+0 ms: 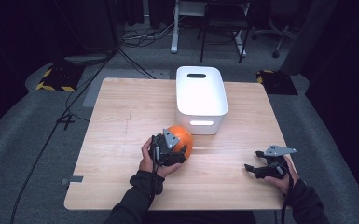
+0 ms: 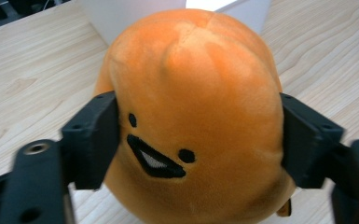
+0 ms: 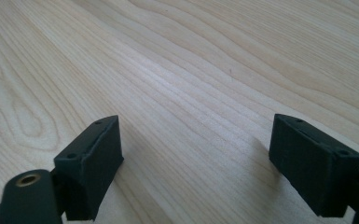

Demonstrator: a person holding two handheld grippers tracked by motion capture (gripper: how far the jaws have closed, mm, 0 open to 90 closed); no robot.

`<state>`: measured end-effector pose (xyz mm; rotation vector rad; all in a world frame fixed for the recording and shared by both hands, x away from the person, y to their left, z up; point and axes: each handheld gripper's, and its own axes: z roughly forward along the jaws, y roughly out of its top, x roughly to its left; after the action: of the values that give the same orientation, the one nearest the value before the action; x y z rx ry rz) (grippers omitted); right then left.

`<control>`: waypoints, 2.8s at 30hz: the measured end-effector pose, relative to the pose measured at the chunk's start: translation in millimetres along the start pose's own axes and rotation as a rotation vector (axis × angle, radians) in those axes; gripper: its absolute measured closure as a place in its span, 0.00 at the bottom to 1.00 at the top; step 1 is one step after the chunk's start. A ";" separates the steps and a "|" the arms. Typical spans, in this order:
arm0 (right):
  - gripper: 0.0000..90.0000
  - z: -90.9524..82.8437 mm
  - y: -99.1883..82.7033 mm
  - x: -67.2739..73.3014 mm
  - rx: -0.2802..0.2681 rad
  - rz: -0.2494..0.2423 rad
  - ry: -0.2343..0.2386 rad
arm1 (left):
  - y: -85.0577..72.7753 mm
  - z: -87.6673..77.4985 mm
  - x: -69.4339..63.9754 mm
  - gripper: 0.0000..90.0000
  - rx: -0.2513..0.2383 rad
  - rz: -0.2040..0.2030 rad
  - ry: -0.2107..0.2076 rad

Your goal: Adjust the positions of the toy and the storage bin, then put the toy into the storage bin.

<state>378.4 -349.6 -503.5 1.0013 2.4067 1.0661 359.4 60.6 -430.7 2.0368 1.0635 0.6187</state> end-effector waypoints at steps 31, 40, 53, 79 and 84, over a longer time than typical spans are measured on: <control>0.19 0.9 1.1 -1.5 0.003 -0.003 0.005 | -17.4 -21.0 40.6 0.71 -0.072 0.082 -0.025; 0.19 1.6 1.5 -1.4 -0.001 0.001 0.004 | -19.6 -21.2 44.9 0.72 -0.074 0.080 -0.010; 0.19 1.8 1.9 -1.6 0.002 0.000 0.004 | -19.4 -22.2 46.2 0.72 -0.080 0.085 -0.003; 0.19 -0.1 0.3 -0.4 0.003 0.005 0.005 | -13.1 -35.3 52.6 0.72 -0.142 0.049 0.037; 0.26 -1.0 0.5 -1.9 -0.006 0.000 0.022 | -12.7 -36.6 55.2 0.72 -0.149 0.041 0.036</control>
<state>379.5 -351.2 -502.5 0.9931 2.4186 1.0896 357.7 126.1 -414.4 1.9282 0.9689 0.7364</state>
